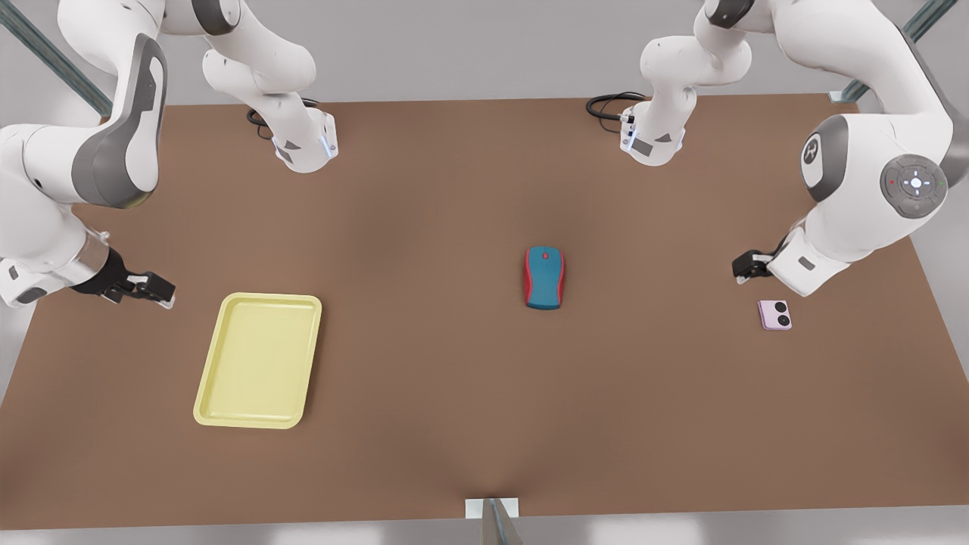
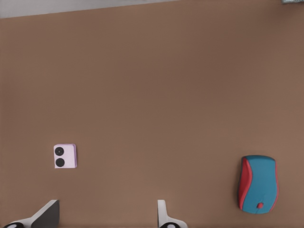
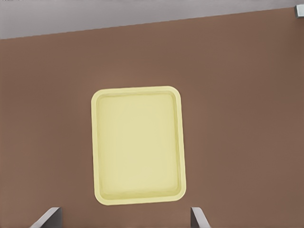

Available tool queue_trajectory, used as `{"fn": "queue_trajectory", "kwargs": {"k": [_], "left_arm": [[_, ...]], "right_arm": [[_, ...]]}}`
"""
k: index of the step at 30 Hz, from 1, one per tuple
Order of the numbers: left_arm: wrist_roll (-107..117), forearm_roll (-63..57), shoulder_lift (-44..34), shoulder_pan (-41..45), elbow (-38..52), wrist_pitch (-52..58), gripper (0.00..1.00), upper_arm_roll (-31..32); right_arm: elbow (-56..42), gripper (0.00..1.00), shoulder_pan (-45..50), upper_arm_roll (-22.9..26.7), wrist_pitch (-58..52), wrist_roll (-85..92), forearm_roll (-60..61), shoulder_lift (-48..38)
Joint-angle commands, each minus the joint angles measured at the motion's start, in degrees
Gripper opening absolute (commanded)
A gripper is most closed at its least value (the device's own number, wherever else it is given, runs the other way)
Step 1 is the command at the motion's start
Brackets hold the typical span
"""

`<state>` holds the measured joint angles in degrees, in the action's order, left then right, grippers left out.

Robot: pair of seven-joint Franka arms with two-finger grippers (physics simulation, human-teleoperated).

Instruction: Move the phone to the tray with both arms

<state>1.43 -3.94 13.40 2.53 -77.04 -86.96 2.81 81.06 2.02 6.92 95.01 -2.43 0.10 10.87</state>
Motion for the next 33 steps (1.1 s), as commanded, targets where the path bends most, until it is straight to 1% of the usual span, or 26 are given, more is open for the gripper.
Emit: {"fn": "queue_trajectory", "kwargs": {"k": [1,2,4,5,7,8,9,10,14,17,21,30,33], "left_arm": [[0.8,-0.1,0.1,0.0,0.0,-0.1,1.0,0.0],[0.2,-0.3,1.0,-0.2,0.0,-0.2,1.0,-0.7],[-7.5,1.0,3.5,-0.3,-1.4,-4.6,1.0,-5.4],[-10.5,4.4,4.6,-0.3,-2.8,-7.3,1.0,-8.6],[-16.1,7.7,6.5,-0.3,-6.2,-13.1,1.0,-12.9],[-16.1,7.8,7.3,-0.3,-9.2,-17.6,1.0,-13.8],[-16.4,7.8,6.3,-0.2,-15.2,-24.8,1.0,-14.1],[-18.9,8.0,6.1,-0.3,-17.2,-26.6,1.0,-14.7],[-30.9,9.5,5.3,-0.2,-30.3,-42.0,1.0,-18.7],[-45.0,9.6,7.2,-0.3,-34.1,-48.7,1.0,-21.6],[-51.7,9.5,8.8,-1.6,-34.8,-50.6,1.0,-21.8],[-54.1,11.2,15.3,-5.4,-34.9,-52.4,1.0,-21.5],[-54.1,15.8,17.7,-6.0,-34.8,-52.4,1.0,-21.5]], "right_arm": [[0.0,1.0,0.0,0.0,0.7,-1.7,0.0,-0.1],[0.0,1.0,0.0,0.0,0.7,-1.7,0.0,-0.1],[0.0,1.0,0.0,0.0,0.7,-1.7,0.0,-0.1],[0.0,1.0,0.0,0.0,0.7,-1.7,0.0,-0.1],[0.0,1.0,0.0,0.0,0.7,-1.7,0.0,-0.1],[0.0,1.0,0.0,0.0,0.7,-1.7,0.0,-0.1],[0.0,1.0,0.0,0.0,0.7,-1.7,0.0,-0.1],[0.0,1.0,0.0,0.0,0.7,-1.7,0.0,-0.1],[0.0,1.0,0.0,0.0,0.7,-1.7,0.0,-0.1],[0.0,1.0,0.0,0.0,0.7,-1.7,0.0,0.0],[0.0,1.0,0.0,0.0,0.7,-1.7,0.0,-0.1],[0.0,1.0,0.0,0.0,0.7,-1.8,0.0,0.0],[0.0,1.0,0.0,0.0,0.7,-1.8,0.0,0.0]]}}
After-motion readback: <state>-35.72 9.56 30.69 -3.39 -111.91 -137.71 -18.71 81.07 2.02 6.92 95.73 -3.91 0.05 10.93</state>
